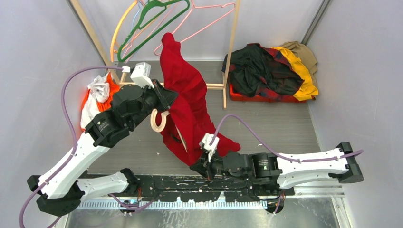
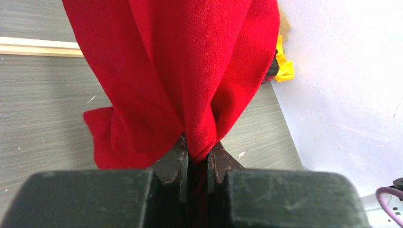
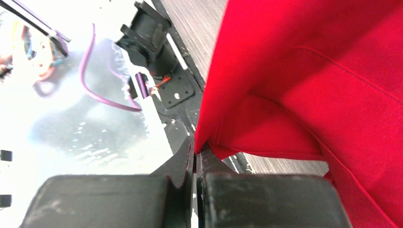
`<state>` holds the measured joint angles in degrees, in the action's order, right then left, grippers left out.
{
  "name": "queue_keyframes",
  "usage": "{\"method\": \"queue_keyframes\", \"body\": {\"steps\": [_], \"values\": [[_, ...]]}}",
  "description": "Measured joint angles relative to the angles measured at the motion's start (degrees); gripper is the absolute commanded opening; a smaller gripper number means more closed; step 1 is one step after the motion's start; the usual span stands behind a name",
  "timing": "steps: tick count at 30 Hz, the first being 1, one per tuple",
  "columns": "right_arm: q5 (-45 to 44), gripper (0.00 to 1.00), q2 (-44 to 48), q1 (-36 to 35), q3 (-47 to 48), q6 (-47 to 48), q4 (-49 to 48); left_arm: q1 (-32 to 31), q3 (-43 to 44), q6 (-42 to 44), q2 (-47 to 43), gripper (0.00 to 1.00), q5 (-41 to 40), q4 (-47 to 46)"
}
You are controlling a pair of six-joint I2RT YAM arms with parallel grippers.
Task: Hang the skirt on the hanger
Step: Hang the skirt on the hanger.
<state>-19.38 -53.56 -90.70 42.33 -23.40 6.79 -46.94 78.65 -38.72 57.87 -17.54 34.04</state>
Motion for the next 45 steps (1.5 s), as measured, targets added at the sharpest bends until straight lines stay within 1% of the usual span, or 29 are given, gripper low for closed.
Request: {"method": "queue_keyframes", "body": {"steps": [7, 13, 17, 22, 27, 31, 38, 45], "values": [[1.09, 0.01, 2.21, -0.07, 5.46, -0.9, 3.34, 0.0, -4.9, -0.28, -2.23, 0.0, -2.03, -5.92], [-2.64, 0.01, 1.53, -0.07, 10.45, -2.16, 7.1, 0.0, -7.48, -1.79, -4.57, 0.0, -5.51, -8.09], [-5.9, 0.01, -0.66, -0.07, 15.47, -2.91, 11.58, -0.02, -8.09, -3.1, -5.14, 0.0, -8.79, -8.55], [-10.25, 0.01, -1.79, -0.07, 22.25, -4.24, 20.85, -0.04, -8.5, -3.54, -5.38, 0.0, -12.11, -8.55], [-13.68, 0.01, -1.49, -0.07, 26.73, -6.19, 28.68, -0.09, -8.63, -3.08, -6.69, 0.0, -13.75, -8.57], [-15.02, 0.01, 0.44, -0.07, 26.77, -8.0, 32.28, -0.09, -8.63, -2.99, -8.44, 0.0, -13.84, -8.63], [-14.73, 0.01, 2.82, 1.07, 23.63, -10.78, 32.04, -0.09, -8.63, -3.08, -10.58, 0.0, -11.74, -9.4], [-8.79, 0.01, 0.83, 6.43, 21.05, -12.11, 29.59, -0.04, -9.29, -3.13, -11.56, 0.0, -10.27, -12.0]]}}
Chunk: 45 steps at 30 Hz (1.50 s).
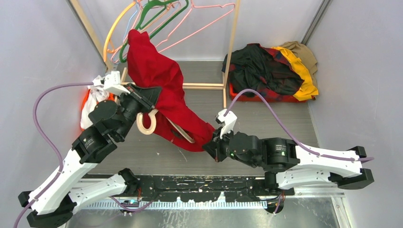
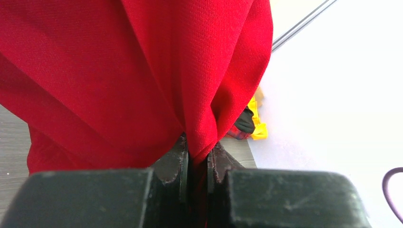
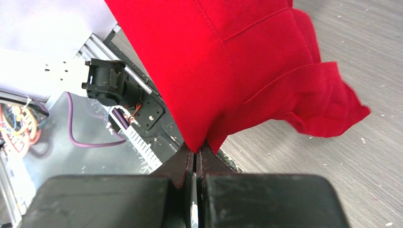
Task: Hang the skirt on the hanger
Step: Hang the skirt on the hanger.
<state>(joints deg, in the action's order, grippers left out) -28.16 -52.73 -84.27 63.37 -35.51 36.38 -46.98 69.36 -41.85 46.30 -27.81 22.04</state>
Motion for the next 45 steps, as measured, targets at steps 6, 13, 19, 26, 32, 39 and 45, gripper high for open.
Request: {"method": "queue_keyframes", "body": {"steps": [6, 13, 19, 26, 32, 39, 45], "values": [[6.54, 0.01, -3.96, 1.64, -0.13, -0.72, -3.67, 0.07, -4.87, 0.15, -2.47, 0.0, -0.57, -5.84], [13.11, 0.01, -10.78, 2.19, 5.7, 0.07, -4.11, 0.0, -9.99, 0.85, -2.03, 0.0, -2.01, -12.04], [16.46, 0.01, -14.51, 2.93, 14.6, 2.43, 0.22, -0.22, -12.09, 2.12, -2.03, 0.0, -4.42, -18.03], [16.52, 0.01, -15.17, 3.52, 21.49, 4.13, 6.12, -0.26, -13.2, 3.34, -2.36, 0.0, -7.15, -21.86], [16.5, 0.01, -15.21, 3.89, 26.62, 5.25, 9.38, -0.28, -13.6, 3.32, -3.45, 0.0, -8.9, -23.02], [12.66, 0.01, -16.7, 5.03, 36.98, 8.61, 15.78, -0.26, -9.49, 1.7, -2.91, 0.0, -10.82, -15.28], [8.37, 0.01, -17.31, 6.91, 37.44, 9.92, 18.27, -0.13, -5.66, -2.56, -2.51, 0.0, -14.67, -4.11]]}}
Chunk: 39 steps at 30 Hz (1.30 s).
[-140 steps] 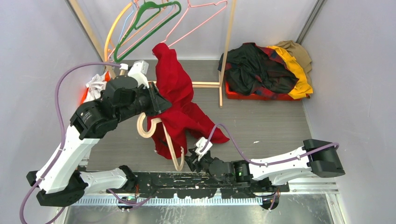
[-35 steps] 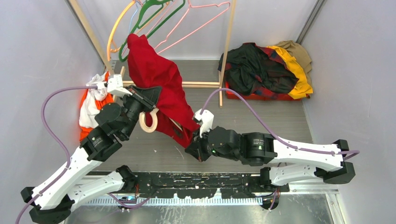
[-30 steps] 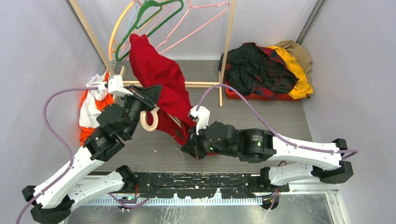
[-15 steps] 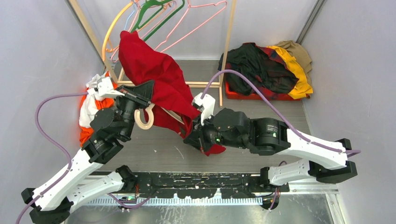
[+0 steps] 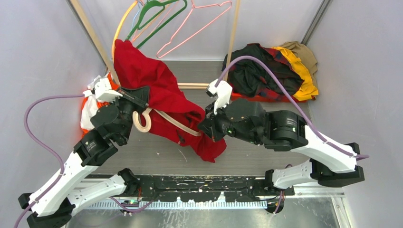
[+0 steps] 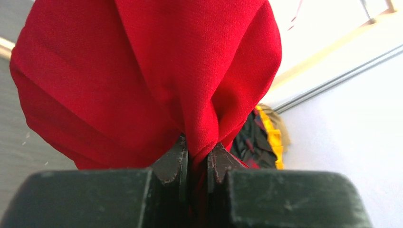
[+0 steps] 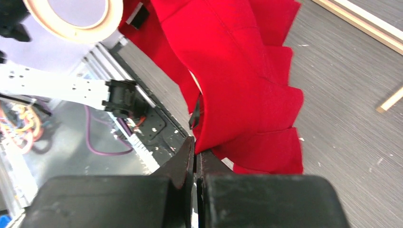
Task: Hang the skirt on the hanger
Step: Hang the skirt on the hanger.
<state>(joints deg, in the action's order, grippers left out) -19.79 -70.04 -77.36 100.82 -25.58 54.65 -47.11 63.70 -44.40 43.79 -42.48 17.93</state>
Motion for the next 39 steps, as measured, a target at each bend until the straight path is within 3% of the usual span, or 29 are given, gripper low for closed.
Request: {"method": "queue_keyframes", "body": {"steps": [5, 13, 19, 28, 32, 35, 39], "values": [[-0.83, 0.01, -2.75, 0.48, -1.53, 0.33, 1.86, 0.02, 0.07, -3.8, 1.49, 0.0, -2.25, 7.96], [16.61, 0.01, -4.0, 4.09, -15.02, -1.57, -5.07, 0.04, 4.55, -8.55, 6.14, 0.0, -2.6, 24.35], [23.58, 0.01, -7.87, 4.79, -18.62, -2.45, -11.39, 0.24, 6.8, -11.28, 8.22, 0.0, -2.38, 34.07], [33.9, 0.01, -10.91, 5.05, -22.45, -4.13, -25.7, 0.39, 6.71, -14.38, 10.54, 0.0, -0.5, 36.85], [39.36, 0.01, -13.38, 1.38, -26.03, -2.49, -33.24, 0.76, 6.51, -14.34, 11.85, 0.0, 1.05, 36.85], [38.12, 0.01, -13.68, -4.02, -27.67, 1.38, -35.28, 1.42, 5.55, -14.34, 11.96, 0.0, 3.61, 36.94], [24.81, 0.01, -12.52, -11.28, -30.77, 6.47, -38.51, 2.34, 4.5, -15.41, 13.09, 0.0, 8.35, 37.33]]}}
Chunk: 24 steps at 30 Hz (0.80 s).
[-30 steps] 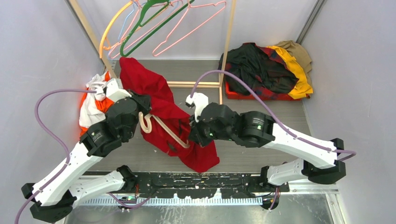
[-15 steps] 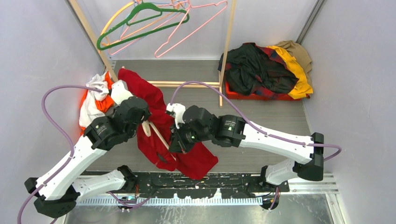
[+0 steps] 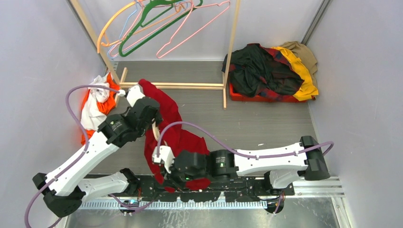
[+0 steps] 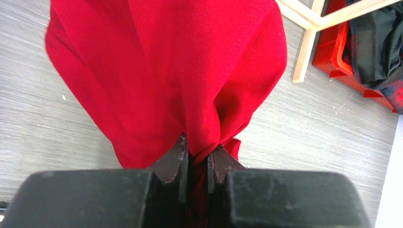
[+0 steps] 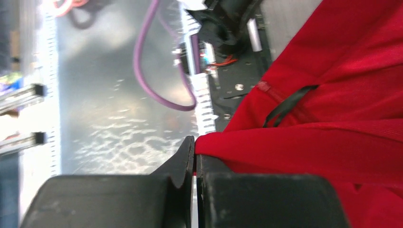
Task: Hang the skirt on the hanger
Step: Hang the skirt on the hanger.
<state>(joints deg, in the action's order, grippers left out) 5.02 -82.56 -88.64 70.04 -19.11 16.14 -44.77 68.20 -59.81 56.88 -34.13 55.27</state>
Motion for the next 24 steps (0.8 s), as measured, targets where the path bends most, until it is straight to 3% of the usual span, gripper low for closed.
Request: {"method": "queue_keyframes", "body": {"steps": [7, 16, 24], "values": [[-18.99, 0.02, 4.04, -1.86, -9.62, 1.27, -4.92, 0.44, -1.51, -5.14, 5.77, 0.0, 7.45, -1.73], [-21.64, 0.04, 4.2, -0.92, -13.6, 1.07, -8.87, 0.63, -4.68, -9.7, 5.64, 0.0, 10.29, -2.64], [-24.22, 0.06, 9.31, -0.5, -14.14, 1.2, -3.96, 0.9, -2.29, -11.8, 10.73, 0.0, 12.15, 1.33]]}}
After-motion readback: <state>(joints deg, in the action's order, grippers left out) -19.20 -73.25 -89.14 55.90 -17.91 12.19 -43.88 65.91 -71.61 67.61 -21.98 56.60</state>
